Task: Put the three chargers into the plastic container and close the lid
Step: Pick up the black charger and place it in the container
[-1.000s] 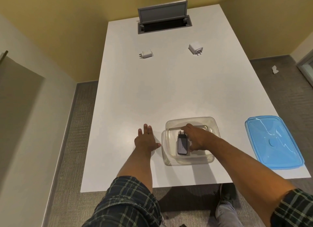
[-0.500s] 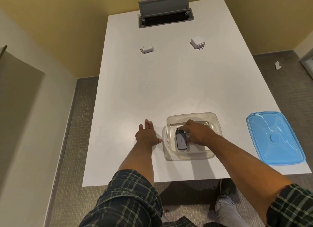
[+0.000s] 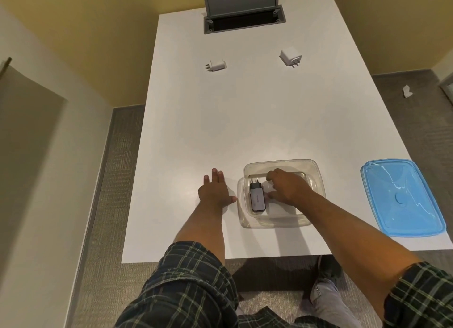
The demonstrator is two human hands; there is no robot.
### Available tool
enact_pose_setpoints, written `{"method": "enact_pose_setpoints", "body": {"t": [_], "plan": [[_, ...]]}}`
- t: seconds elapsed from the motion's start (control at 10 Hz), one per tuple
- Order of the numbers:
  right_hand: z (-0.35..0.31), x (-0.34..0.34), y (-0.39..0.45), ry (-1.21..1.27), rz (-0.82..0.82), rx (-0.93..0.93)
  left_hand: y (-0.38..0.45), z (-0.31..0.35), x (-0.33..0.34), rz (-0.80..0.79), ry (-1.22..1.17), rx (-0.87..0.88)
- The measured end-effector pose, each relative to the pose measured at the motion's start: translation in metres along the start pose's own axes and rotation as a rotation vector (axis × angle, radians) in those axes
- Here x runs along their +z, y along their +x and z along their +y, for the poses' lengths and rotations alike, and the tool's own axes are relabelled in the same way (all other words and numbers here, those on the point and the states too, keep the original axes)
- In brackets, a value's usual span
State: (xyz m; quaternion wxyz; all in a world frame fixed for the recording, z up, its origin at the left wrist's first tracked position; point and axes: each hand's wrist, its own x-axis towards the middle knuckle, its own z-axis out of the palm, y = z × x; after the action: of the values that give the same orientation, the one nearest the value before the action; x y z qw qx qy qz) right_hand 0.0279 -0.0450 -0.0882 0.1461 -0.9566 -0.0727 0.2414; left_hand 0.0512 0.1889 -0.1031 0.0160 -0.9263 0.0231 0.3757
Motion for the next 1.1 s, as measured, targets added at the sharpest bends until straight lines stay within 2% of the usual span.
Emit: {"method": "enact_pose_setpoints", "body": {"t": [0.5, 0.7, 0.8, 0.9, 1.0, 1.1], "plan": [[-0.009, -0.005, 0.000, -0.068, -0.009, 0.000, -0.002, 0.001, -0.003, 0.000, -0.008, 0.000], [-0.012, -0.007, -0.007, -0.155, 0.101, -0.054, 0.001, -0.001, -0.003, -0.005, -0.010, 0.020], [-0.015, -0.018, -0.008, -0.264, 0.152, -0.148, 0.006, -0.006, -0.005, 0.006, 0.019, 0.073], [-0.018, -0.032, -0.007, -0.222, 0.284, -0.291, 0.011, -0.012, -0.006, 0.025, 0.014, 0.117], [-0.026, -0.052, -0.001, 0.022, 0.475, -0.441, 0.022, -0.023, -0.007, 0.132, 0.031, 0.177], [-0.037, -0.062, 0.011, 0.157, 0.488, -0.402, 0.034, -0.027, -0.010, 0.201, 0.008, 0.200]]}}
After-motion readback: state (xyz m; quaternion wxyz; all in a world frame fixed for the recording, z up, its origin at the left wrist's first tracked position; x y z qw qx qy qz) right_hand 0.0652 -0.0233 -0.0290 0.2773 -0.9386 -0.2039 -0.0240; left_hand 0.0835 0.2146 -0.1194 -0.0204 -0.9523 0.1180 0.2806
